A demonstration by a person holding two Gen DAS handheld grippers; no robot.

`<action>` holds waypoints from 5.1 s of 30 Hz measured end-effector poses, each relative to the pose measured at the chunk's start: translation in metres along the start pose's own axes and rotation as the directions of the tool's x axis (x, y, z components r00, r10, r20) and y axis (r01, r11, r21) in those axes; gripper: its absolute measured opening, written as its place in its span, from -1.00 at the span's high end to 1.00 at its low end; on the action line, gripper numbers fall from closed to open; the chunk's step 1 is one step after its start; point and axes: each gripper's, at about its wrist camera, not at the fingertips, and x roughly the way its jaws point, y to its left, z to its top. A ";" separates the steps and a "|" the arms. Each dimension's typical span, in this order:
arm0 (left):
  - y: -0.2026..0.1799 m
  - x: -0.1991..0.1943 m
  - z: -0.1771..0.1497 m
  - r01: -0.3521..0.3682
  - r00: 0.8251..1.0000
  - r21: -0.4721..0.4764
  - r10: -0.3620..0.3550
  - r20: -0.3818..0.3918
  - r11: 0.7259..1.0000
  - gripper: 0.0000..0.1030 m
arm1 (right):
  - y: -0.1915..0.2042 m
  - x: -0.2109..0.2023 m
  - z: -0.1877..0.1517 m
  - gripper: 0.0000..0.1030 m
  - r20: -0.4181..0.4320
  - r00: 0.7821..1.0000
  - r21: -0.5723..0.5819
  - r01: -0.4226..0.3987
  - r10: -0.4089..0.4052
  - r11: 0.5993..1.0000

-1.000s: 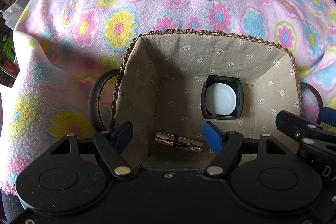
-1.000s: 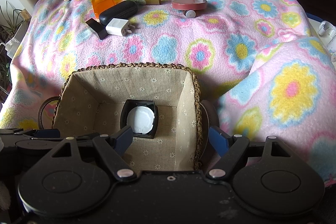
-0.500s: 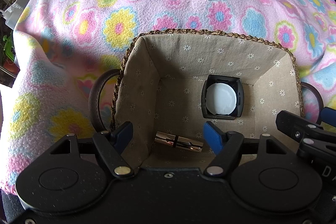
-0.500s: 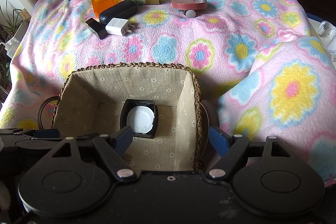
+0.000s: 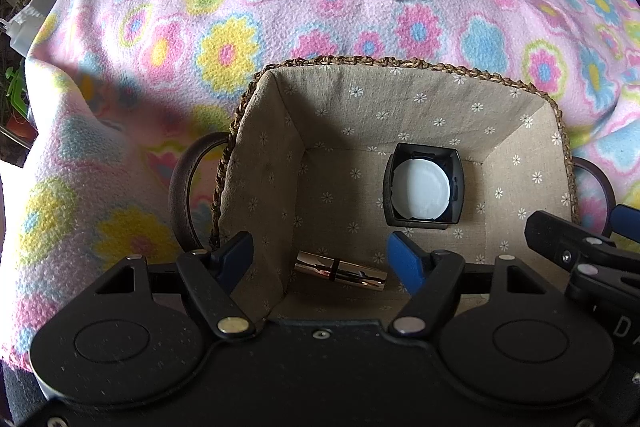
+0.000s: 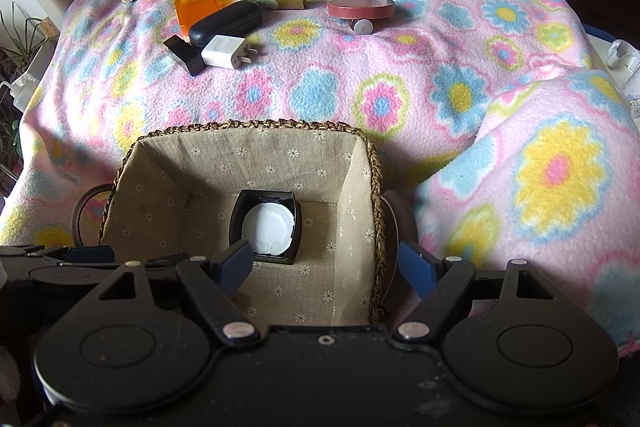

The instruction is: Organize rigid objects

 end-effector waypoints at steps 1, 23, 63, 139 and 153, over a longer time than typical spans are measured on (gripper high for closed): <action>0.000 0.000 0.000 0.000 1.000 0.000 0.000 0.000 1.000 -0.35 | 0.000 0.000 0.000 -0.54 0.000 1.000 0.000 0.000 0.000 1.000; 0.001 -0.001 0.001 0.001 1.000 -0.002 -0.001 0.004 1.000 -0.35 | -0.001 0.000 0.000 -0.54 0.001 1.000 0.000 -0.001 0.001 1.000; -0.003 -0.025 0.001 0.000 0.993 0.009 -0.001 0.119 1.000 -0.35 | -0.012 -0.059 0.008 -0.99 0.386 0.921 0.036 0.042 -0.052 0.998; 0.029 0.048 0.158 0.085 0.945 0.582 -0.250 0.210 0.809 -0.57 | -0.030 0.134 0.204 -0.46 0.127 0.992 0.023 0.020 -0.023 1.000; 0.022 0.064 0.181 0.112 0.962 0.833 -0.270 0.046 0.541 -0.63 | -0.034 0.132 0.200 -0.46 0.119 0.993 0.032 0.004 -0.007 0.999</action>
